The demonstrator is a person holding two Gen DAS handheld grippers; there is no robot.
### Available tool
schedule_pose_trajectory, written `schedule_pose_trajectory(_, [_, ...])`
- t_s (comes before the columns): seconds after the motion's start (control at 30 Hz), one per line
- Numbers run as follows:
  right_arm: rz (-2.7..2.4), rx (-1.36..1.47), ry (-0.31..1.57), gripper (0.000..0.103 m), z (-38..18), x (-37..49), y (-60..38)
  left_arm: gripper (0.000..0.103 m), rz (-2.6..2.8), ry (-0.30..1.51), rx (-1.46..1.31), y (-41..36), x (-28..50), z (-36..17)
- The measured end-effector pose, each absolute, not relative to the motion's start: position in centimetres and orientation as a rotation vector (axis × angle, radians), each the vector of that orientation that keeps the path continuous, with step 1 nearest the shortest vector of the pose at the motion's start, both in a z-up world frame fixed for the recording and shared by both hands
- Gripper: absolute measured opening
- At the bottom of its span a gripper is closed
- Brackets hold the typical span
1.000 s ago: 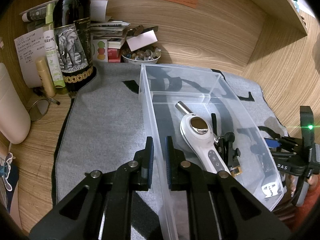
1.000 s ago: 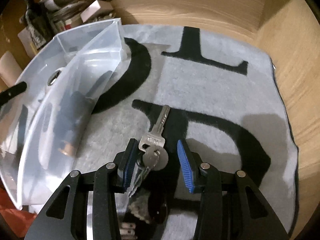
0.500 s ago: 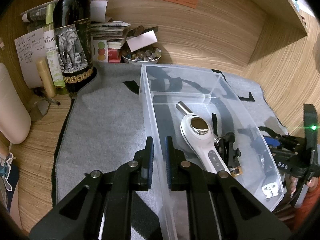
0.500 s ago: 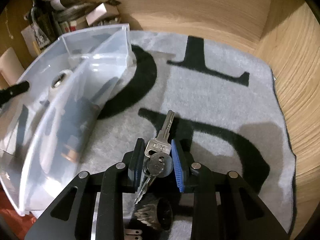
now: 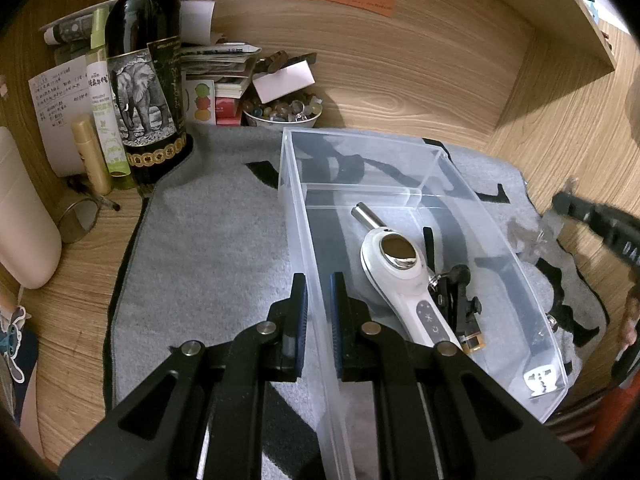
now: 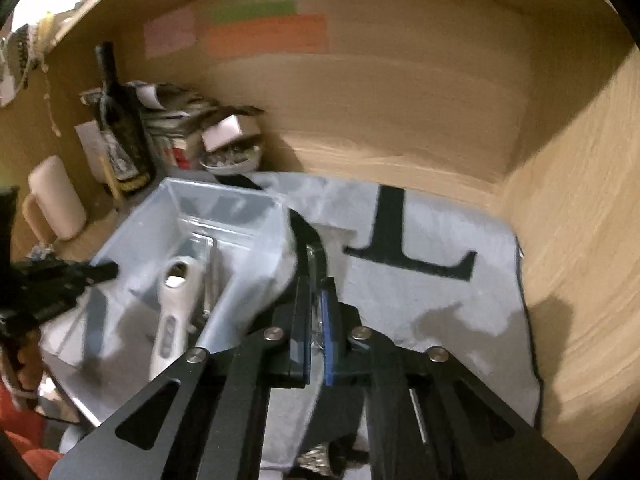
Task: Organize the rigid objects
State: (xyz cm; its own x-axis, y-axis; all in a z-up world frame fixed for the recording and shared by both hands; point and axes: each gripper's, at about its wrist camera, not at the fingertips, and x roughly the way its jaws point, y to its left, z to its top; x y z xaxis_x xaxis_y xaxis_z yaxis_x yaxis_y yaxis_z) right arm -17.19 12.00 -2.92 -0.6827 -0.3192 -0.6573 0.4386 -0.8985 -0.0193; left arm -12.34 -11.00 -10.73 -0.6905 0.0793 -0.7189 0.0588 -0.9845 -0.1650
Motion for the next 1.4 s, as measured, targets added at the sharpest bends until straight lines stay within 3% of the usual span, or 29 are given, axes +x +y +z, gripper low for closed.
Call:
schedule_pose_trajectory(0.2, [-2.545,0.866,0.285,0.003,-1.4,-17.2,10.6,0.01,2.865,-0.277,-1.231,-11.0,-12.3,-10.7])
schedule_pose_trajectory(0.4, [-2.509,0.99,0.284,0.005,-3.5,-18.1,11.2,0.01,2.863,-0.279,-1.23,-10.9,-12.4,-10.7])
schedule_pose_trajectory(0.57, [-2.474,1.134,0.323,0.026,-6.8,-18.3,12.1,0.01,2.864,-0.279,-1.23,-11.0,-12.4,-10.8])
schedule_pose_trajectory(0.83, [-2.409,1.323,0.403,0.026,-11.2,-18.2,13.5,0.01,2.863,-0.279,-1.23,-11.0,-12.4,-10.8])
schedule_pose_trajectory(1.2, [-2.314,1.367,0.414,0.026,-11.7,-17.7,12.9,0.01,2.861,-0.277,-1.227,-11.1,-12.4,-10.8])
schedule_pose_trajectory(1.4, [-2.308,1.39,0.438,0.033,-12.7,-17.4,12.9,0.01,2.861,-0.282,-1.225,-11.1,-12.4,-10.8])
